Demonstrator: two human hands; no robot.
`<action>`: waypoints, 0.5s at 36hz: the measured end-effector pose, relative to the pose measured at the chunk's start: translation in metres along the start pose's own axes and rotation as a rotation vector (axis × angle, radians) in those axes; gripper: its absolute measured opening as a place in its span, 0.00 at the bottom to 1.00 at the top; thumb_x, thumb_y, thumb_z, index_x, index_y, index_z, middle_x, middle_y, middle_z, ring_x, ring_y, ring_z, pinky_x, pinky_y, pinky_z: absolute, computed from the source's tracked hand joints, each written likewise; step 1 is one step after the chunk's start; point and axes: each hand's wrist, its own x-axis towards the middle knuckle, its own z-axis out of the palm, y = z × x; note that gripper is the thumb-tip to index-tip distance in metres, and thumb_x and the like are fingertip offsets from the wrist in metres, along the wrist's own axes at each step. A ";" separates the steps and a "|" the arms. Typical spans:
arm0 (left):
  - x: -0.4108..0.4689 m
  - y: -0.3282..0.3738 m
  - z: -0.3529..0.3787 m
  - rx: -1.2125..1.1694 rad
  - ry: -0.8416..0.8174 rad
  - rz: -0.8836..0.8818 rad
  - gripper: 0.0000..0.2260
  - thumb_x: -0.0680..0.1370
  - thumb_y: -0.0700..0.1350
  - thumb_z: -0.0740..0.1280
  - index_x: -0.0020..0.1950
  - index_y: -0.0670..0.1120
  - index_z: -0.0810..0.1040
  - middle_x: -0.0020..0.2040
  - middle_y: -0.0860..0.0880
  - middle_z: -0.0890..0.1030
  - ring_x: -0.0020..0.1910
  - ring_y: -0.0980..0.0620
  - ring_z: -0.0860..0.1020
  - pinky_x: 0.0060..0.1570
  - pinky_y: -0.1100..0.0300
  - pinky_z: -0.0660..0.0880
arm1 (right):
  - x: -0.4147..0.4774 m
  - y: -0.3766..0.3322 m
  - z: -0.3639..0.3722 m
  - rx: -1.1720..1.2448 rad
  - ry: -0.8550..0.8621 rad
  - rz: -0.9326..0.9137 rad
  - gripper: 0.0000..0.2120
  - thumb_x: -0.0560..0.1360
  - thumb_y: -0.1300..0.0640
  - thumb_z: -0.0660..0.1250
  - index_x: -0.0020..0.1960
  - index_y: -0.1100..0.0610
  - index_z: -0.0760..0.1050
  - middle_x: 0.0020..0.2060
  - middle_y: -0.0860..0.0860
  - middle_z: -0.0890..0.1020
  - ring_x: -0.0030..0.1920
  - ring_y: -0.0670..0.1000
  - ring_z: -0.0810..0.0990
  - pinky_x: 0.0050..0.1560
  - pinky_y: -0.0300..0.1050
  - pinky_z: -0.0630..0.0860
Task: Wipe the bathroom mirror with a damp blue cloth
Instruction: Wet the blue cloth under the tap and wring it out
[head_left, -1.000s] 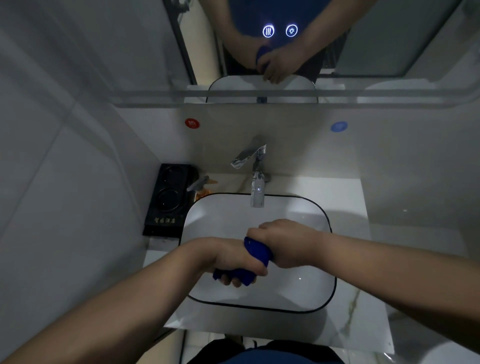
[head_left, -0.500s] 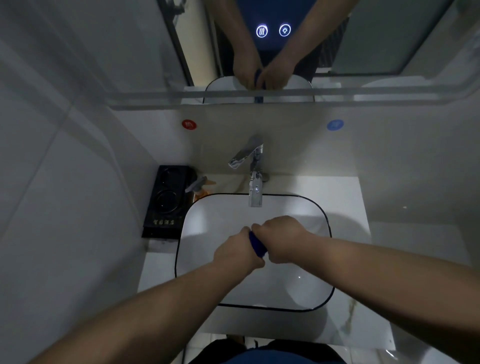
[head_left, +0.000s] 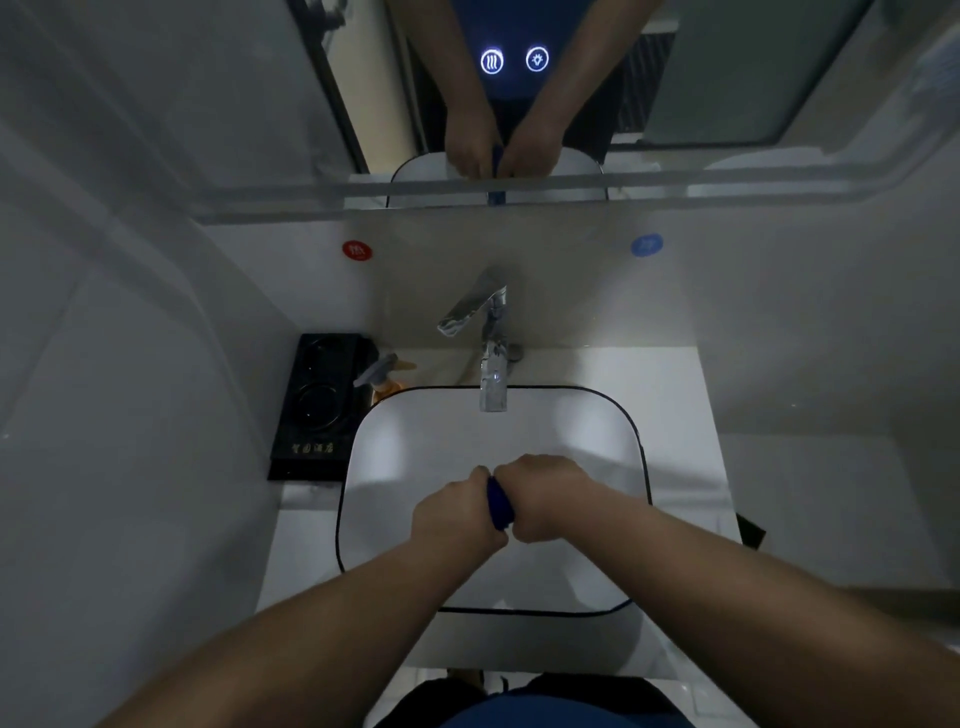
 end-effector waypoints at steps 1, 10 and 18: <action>0.001 0.000 0.000 0.016 0.003 -0.001 0.21 0.72 0.52 0.74 0.62 0.52 0.71 0.46 0.54 0.79 0.43 0.49 0.79 0.39 0.57 0.74 | 0.000 -0.001 0.002 0.034 0.007 0.014 0.13 0.73 0.55 0.71 0.57 0.53 0.77 0.47 0.51 0.82 0.46 0.55 0.82 0.44 0.48 0.79; 0.016 0.009 -0.045 0.253 0.001 0.116 0.22 0.69 0.48 0.78 0.60 0.52 0.74 0.49 0.50 0.81 0.44 0.46 0.80 0.40 0.54 0.73 | -0.010 -0.006 0.015 0.557 0.128 0.166 0.03 0.75 0.58 0.66 0.44 0.55 0.73 0.45 0.55 0.83 0.48 0.57 0.83 0.46 0.48 0.79; 0.002 -0.001 -0.048 0.351 0.309 0.355 0.14 0.74 0.52 0.74 0.56 0.53 0.76 0.45 0.51 0.83 0.40 0.47 0.82 0.35 0.58 0.70 | -0.021 -0.013 0.018 0.788 0.230 0.250 0.05 0.70 0.55 0.68 0.43 0.50 0.72 0.41 0.49 0.81 0.43 0.52 0.82 0.40 0.45 0.77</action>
